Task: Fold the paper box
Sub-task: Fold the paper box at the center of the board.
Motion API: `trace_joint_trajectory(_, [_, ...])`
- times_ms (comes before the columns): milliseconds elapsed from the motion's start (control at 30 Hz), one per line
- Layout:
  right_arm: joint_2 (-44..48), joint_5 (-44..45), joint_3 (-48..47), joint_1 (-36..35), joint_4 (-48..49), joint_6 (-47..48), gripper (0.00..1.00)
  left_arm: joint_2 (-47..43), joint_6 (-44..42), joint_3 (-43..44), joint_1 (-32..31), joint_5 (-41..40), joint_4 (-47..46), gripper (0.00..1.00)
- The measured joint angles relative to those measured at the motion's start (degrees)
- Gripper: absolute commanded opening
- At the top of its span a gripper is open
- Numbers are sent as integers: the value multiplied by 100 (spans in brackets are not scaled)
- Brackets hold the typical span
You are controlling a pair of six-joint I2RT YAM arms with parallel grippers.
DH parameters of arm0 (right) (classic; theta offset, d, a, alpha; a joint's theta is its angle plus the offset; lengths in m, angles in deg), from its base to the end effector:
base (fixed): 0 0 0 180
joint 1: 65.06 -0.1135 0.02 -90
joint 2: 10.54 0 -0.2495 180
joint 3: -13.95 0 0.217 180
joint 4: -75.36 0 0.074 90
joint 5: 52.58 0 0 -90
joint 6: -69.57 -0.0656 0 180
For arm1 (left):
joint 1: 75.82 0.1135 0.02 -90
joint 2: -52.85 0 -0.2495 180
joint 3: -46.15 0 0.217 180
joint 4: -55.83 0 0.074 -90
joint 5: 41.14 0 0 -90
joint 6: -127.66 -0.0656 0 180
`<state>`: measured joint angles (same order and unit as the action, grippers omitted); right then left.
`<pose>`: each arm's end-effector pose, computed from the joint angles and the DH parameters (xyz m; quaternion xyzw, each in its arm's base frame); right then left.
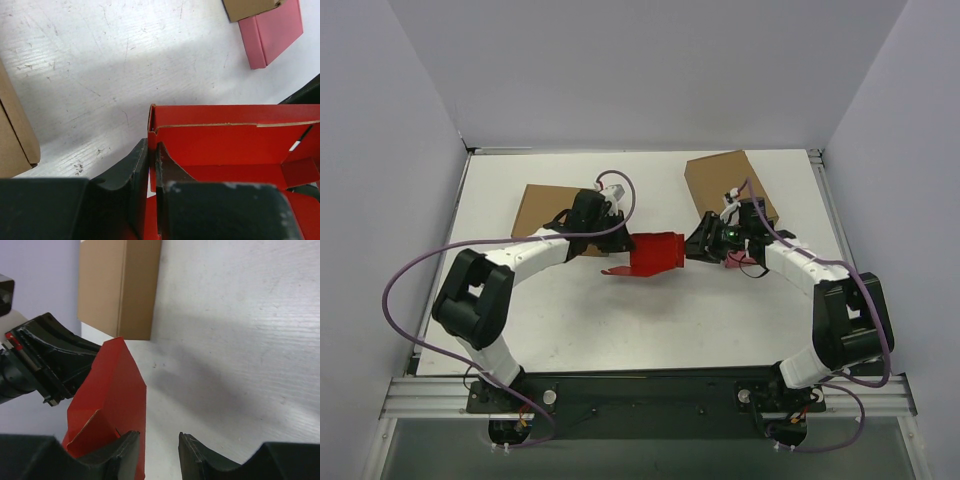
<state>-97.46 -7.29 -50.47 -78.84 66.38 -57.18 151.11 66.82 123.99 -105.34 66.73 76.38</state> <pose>0.2900 0.1186 0.2166 -0.0215 0.8277 0.4930 0.2672 0.3053 -0.1960 0.1952 0.0673 0.8986 -0.3240 0.2881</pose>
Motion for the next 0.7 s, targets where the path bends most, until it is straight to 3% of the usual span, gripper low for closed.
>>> trace_joint_trajectory(200, [0, -358, 269, 28, 905, -616, 37, -76, 57, -42, 0, 20, -109, 0])
trace_joint_trajectory(433, [39, -376, 365, 188, 1082, -938, 37, -201, 120, -155, 15, 83, -295, 0])
trace_joint_trajectory(567, [166, -389, 555, 455, 1091, -1008, 48, -289, 238, -269, 72, 160, -472, 0])
trace_joint_trajectory(700, [420, -483, 726, 713, 1097, -1040, 51, -323, 334, -295, 146, 179, -522, 0])
